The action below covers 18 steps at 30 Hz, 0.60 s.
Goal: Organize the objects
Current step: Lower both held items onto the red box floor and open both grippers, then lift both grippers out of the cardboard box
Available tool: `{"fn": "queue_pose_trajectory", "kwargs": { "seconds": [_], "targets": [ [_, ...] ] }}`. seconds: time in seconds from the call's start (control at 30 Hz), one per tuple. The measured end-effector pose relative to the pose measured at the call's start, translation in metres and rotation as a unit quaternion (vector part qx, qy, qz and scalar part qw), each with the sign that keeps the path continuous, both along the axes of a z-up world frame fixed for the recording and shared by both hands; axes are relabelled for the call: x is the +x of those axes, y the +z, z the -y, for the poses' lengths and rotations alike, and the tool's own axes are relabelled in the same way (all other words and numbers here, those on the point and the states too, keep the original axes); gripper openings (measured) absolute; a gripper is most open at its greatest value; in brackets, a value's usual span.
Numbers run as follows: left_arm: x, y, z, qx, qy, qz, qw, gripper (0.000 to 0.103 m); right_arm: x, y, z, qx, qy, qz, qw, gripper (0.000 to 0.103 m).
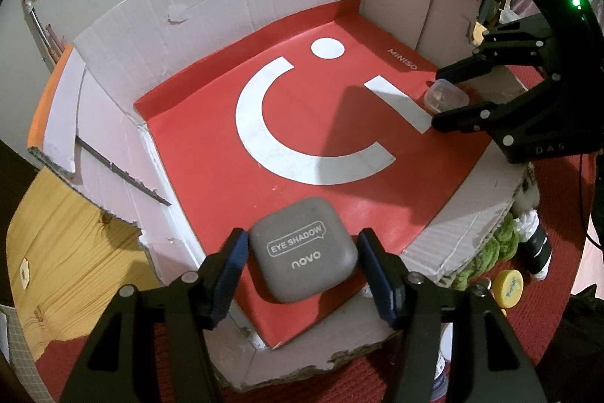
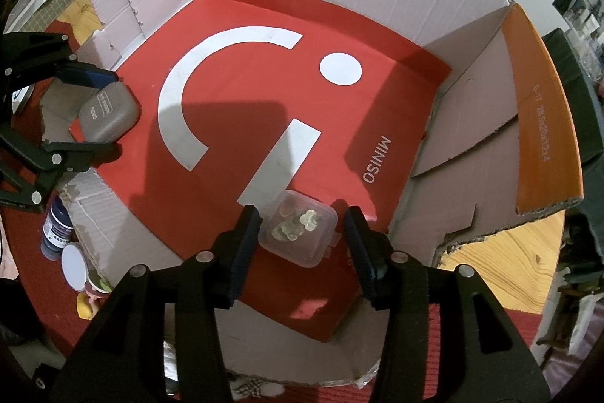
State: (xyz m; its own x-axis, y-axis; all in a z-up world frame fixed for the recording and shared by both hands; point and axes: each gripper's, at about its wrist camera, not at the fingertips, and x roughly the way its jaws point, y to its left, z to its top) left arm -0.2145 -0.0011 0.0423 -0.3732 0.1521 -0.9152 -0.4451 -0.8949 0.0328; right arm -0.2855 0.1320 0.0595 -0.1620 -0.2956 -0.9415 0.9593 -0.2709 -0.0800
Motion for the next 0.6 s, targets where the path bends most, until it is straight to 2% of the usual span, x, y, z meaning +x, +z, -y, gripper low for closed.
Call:
{"fn": "queue_pose_trajectory", "kwargs": {
  "seconds": [0.3, 0.4, 0.53, 0.6],
  "targets": [
    [-0.001, 0.011, 0.005, 0.022, 0.025, -0.011, 0.9994, 0.068, -0.004, 0.017, -0.031, -0.016, -0.011, 0.010, 1.000, 0.050],
    [0.004, 0.019, 0.008, 0.031, 0.034, -0.020, 0.9987, 0.068, -0.004, 0.030, -0.045, -0.036, -0.018, 0.013, 0.999, 0.050],
    [0.007, 0.031, 0.010, 0.046, 0.048, -0.045, 0.9968, 0.075, 0.001, 0.056, -0.066, -0.072, -0.026, 0.016, 0.997, 0.057],
    [0.010, 0.036, 0.009, 0.057, 0.057, -0.057, 0.9951, 0.076, 0.004, 0.069, -0.078, -0.090, -0.031, 0.014, 0.995, 0.057]
  ]
}}
